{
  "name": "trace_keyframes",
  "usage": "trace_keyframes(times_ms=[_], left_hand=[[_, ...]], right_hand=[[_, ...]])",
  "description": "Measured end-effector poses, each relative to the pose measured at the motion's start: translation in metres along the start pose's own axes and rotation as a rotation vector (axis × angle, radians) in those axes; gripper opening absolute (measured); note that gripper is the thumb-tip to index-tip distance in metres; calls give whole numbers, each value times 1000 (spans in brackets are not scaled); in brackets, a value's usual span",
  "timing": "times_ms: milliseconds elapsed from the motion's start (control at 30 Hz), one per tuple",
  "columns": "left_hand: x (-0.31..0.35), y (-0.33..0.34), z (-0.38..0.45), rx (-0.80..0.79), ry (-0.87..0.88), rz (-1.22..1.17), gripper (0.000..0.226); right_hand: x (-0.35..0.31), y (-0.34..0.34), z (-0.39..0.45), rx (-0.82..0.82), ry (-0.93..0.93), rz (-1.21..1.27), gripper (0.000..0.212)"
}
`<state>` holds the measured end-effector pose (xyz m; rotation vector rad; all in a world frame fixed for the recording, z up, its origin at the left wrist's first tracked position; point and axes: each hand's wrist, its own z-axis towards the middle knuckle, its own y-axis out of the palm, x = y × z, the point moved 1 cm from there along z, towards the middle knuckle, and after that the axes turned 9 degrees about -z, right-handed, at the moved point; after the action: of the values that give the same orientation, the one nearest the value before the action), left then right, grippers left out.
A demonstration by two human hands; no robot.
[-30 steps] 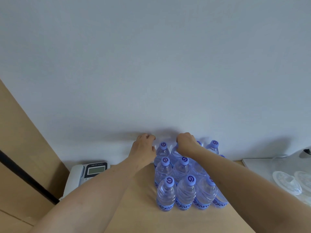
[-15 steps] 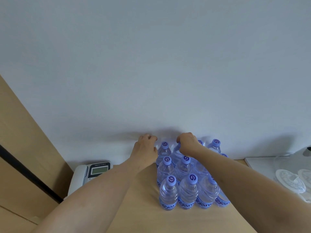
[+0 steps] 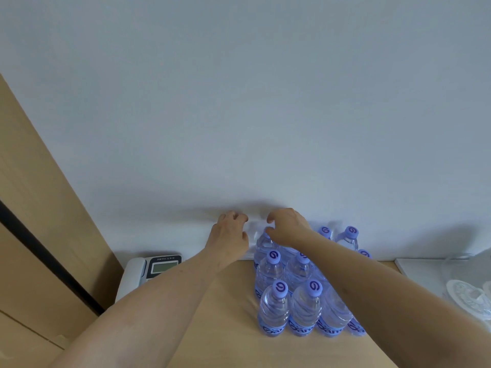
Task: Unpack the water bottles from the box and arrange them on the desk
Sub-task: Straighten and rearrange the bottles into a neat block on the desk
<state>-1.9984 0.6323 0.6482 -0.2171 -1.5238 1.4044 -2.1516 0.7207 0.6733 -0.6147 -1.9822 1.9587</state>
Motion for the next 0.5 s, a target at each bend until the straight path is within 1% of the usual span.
trace_keyframes(times_ms=[100, 133, 200, 300, 367, 400, 467, 500], left_hand=[[-8, -4, -1, 11, -18, -15, 40], [-10, -5, -2, 12, -26, -21, 40], [-14, -8, -2, 12, -30, -24, 40], [-19, -12, -1, 16, -32, -22, 41], [-21, -12, -1, 20, -35, -25, 41], [-21, -12, -1, 23, -38, -26, 41], [-21, -11, -2, 21, -37, -25, 41], [-21, -11, -3, 16, -34, -23, 41]], right_hand=[[-16, 5, 1, -61, -6, -88, 36], [-19, 8, 1, -84, -5, -120, 34], [-23, 8, 1, -115, -8, -150, 24], [-28, 4, 1, -137, -64, -197, 34], [-28, 4, 1, -135, -102, -232, 35], [-27, 4, 1, -131, -110, -241, 31], [-27, 2, 2, -131, -118, -257, 16], [-27, 1, 2, -142, -125, -254, 17]])
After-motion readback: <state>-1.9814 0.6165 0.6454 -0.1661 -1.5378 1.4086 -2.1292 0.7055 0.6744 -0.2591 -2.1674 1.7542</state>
